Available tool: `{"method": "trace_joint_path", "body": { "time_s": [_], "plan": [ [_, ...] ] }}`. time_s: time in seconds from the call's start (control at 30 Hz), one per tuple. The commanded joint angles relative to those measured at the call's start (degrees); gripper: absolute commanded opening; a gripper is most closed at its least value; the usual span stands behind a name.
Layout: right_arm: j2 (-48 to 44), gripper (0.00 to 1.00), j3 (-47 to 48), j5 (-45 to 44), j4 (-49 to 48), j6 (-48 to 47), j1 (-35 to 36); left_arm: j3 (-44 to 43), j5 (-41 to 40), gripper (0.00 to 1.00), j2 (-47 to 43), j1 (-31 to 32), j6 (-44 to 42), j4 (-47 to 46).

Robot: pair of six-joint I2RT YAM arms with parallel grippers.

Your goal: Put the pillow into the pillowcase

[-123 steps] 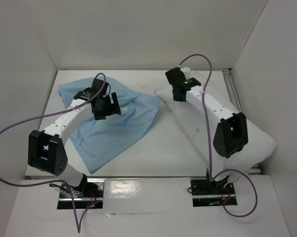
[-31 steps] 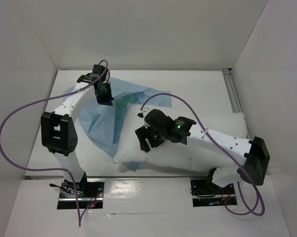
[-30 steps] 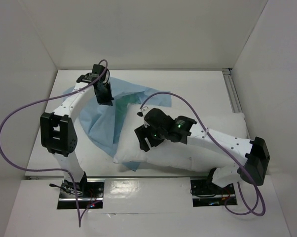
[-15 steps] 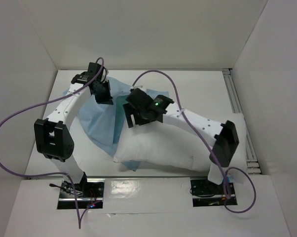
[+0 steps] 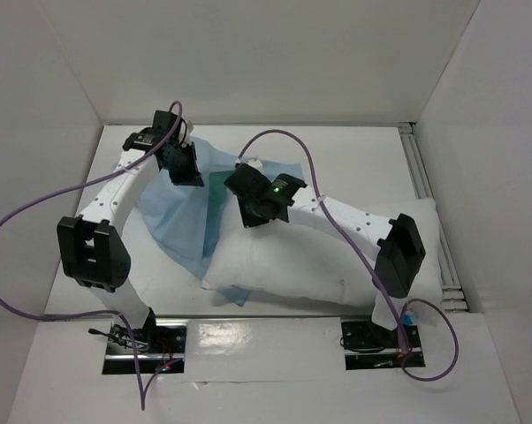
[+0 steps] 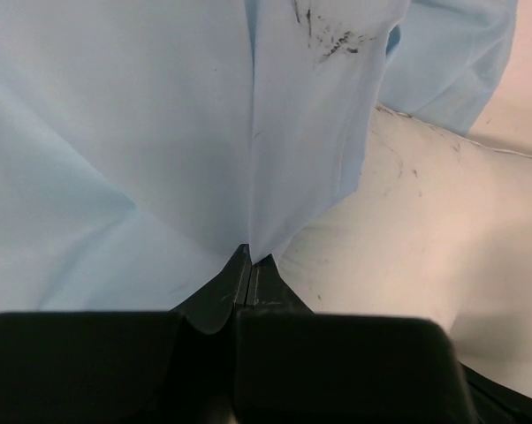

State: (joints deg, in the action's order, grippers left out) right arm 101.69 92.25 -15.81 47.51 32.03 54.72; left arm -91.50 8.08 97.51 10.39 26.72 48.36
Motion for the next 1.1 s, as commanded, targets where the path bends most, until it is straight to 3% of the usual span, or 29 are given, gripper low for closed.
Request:
{"method": "trace_joint_path", "body": {
  "time_s": [0.0, 0.4, 0.63, 1.07],
  "plan": [
    [0.2, 0.00, 5.7, -3.1, -0.1, -0.7, 0.2, -1.2, 3.1, 0.00, -3.6, -0.3, -1.6, 0.4],
    [5.2, 0.00, 17.3, -6.7, -3.8, -7.8, -5.2, -1.9, 5.0, 0.00, -5.3, -0.3, -2.8, 1.7],
    [4.7, 0.00, 14.4, -4.5, -12.1, -9.9, -8.2, -0.9, 5.5, 0.00, -6.4, -0.3, -3.3, 2.3],
    [13.5, 0.00, 14.9, -4.8, -11.5, -6.4, -11.3, 0.9, 1.2, 0.00, -11.9, -0.3, -5.1, 5.9]
  ]
}}
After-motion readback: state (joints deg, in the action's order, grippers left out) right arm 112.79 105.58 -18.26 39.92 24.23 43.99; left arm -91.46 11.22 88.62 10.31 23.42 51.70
